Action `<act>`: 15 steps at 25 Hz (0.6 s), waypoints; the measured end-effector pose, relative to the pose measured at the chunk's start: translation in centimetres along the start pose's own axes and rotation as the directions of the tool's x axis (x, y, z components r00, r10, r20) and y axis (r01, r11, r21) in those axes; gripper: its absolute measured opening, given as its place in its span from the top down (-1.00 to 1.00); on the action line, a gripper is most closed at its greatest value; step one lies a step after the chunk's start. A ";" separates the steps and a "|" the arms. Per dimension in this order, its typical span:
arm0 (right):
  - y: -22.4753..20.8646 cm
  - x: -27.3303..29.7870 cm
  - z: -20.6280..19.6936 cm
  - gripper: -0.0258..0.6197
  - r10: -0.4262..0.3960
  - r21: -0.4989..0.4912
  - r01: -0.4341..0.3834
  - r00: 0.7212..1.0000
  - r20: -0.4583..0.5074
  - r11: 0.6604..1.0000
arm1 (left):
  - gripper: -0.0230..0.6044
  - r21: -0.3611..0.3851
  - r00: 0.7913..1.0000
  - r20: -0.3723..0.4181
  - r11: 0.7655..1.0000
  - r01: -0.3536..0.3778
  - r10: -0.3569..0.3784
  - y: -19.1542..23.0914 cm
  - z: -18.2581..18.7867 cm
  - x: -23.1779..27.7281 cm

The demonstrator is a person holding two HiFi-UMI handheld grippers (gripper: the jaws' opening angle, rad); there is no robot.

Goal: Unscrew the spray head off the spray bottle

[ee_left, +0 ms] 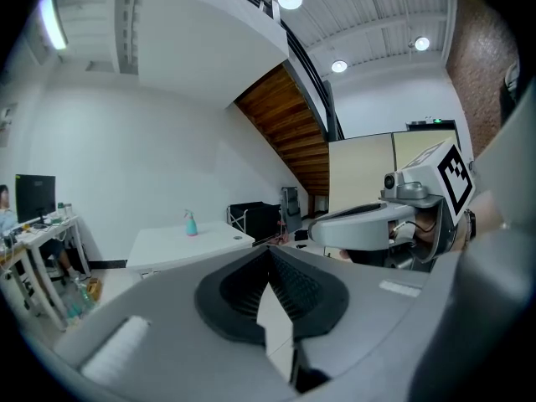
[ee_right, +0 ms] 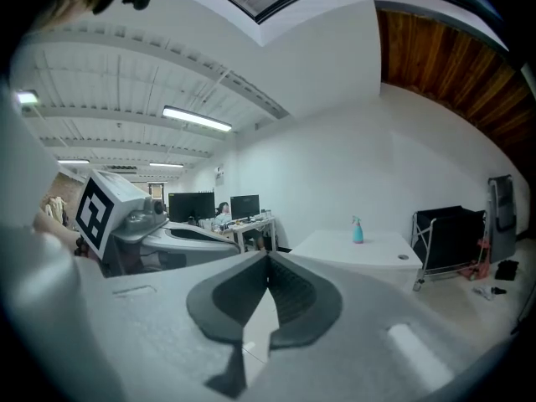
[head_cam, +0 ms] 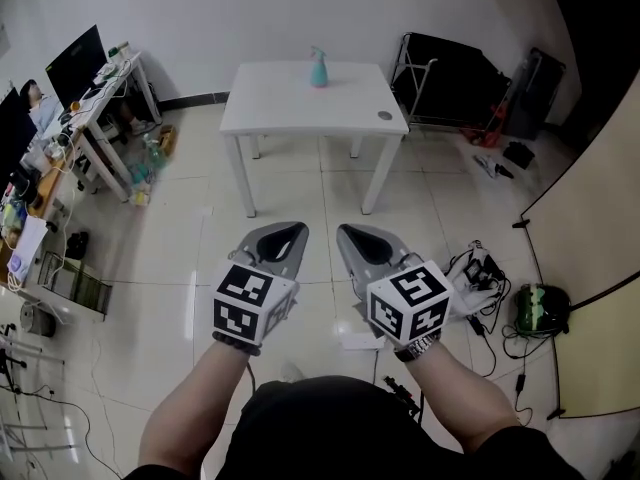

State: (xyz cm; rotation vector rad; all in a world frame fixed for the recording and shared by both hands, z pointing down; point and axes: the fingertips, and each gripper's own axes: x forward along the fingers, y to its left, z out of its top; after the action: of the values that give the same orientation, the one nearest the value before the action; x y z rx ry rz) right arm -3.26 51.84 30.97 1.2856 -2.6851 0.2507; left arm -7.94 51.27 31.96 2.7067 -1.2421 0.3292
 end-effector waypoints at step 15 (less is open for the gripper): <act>1.9 5.4 0.8 0.95 -0.019 -0.003 0.019 1.000 -0.012 1.000 | 0.87 0.008 1.000 0.005 1.000 0.020 -0.020 5.2 -0.5 -0.4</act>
State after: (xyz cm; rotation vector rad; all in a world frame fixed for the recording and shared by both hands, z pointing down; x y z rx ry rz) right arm -8.09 48.76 31.20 1.3039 -2.6611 0.2506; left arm -12.23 48.28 32.50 2.7269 -1.2170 0.3256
